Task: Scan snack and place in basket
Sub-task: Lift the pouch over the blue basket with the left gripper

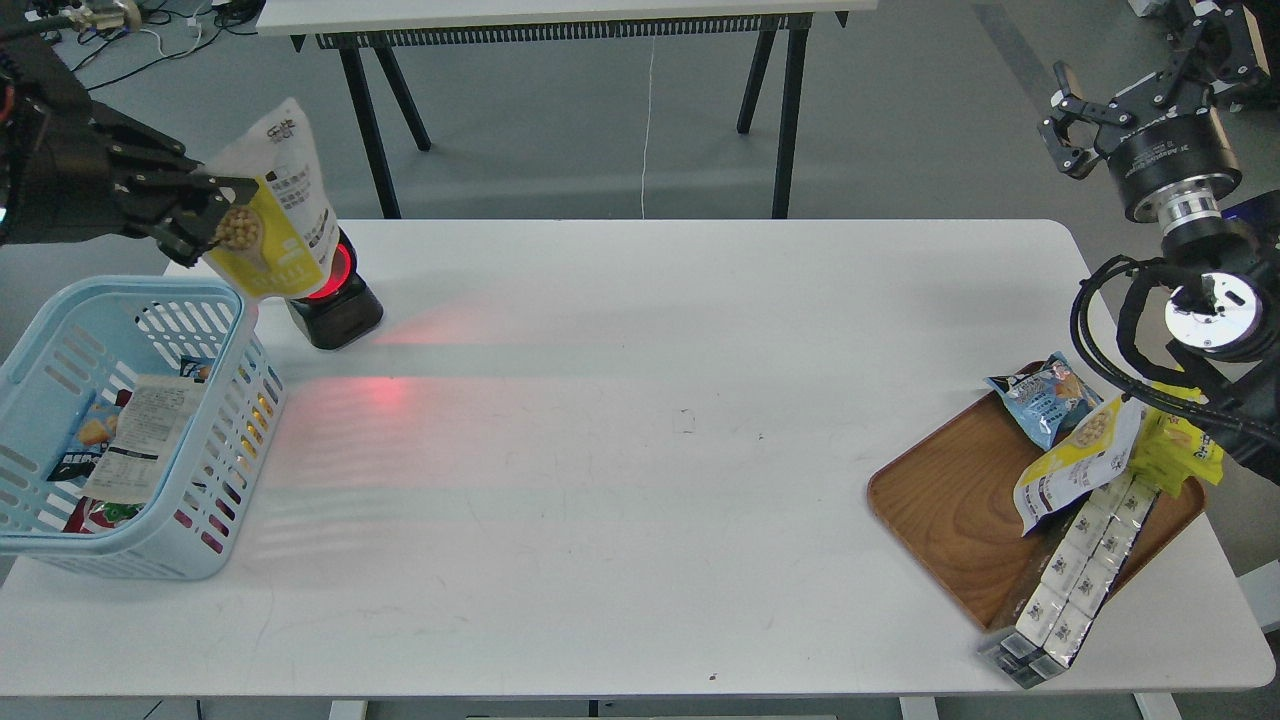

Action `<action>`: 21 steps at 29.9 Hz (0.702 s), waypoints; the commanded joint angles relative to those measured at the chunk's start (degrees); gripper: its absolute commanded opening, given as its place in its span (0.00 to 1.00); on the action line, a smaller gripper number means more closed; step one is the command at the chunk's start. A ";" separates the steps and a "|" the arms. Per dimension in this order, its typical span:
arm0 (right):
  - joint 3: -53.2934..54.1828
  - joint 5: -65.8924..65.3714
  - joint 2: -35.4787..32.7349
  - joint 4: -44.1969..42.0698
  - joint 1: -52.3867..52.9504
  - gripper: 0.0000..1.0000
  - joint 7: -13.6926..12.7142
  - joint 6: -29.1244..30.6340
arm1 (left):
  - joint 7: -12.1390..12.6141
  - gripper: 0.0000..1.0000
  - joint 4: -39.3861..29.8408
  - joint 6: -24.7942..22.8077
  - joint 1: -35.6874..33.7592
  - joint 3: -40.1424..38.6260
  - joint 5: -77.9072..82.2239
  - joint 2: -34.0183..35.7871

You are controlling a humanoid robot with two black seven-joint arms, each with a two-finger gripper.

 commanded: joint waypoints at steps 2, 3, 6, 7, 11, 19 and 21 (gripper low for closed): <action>0.06 0.00 0.47 -0.47 -0.14 0.99 0.00 0.00 | 0.00 0.00 -0.09 0.00 0.82 1.94 -2.82 4.76; 0.06 0.00 0.47 -0.47 -0.14 0.99 0.00 0.00 | 0.00 0.00 0.17 0.00 0.74 2.47 -2.91 5.47; 0.06 0.00 0.47 -0.47 -0.05 0.99 0.00 0.00 | 0.00 0.00 1.49 0.00 0.82 2.82 -3.00 7.57; 0.06 0.00 0.47 -0.56 -0.14 0.99 0.00 0.00 | 0.00 0.00 1.58 0.00 0.82 3.09 -3.00 8.28; 0.06 -0.08 0.47 -0.56 -0.14 0.99 0.00 0.00 | 0.00 0.00 1.58 0.00 0.82 5.89 -3.00 10.21; -0.03 -0.08 0.56 -1.52 -0.14 0.99 0.00 0.00 | 0.00 0.00 1.58 0.00 0.82 8.27 -5.54 11.10; 0.06 -0.08 0.56 -1.52 -0.14 0.99 0.00 0.00 | 0.00 0.00 1.40 0.00 0.74 8.27 -6.16 11.10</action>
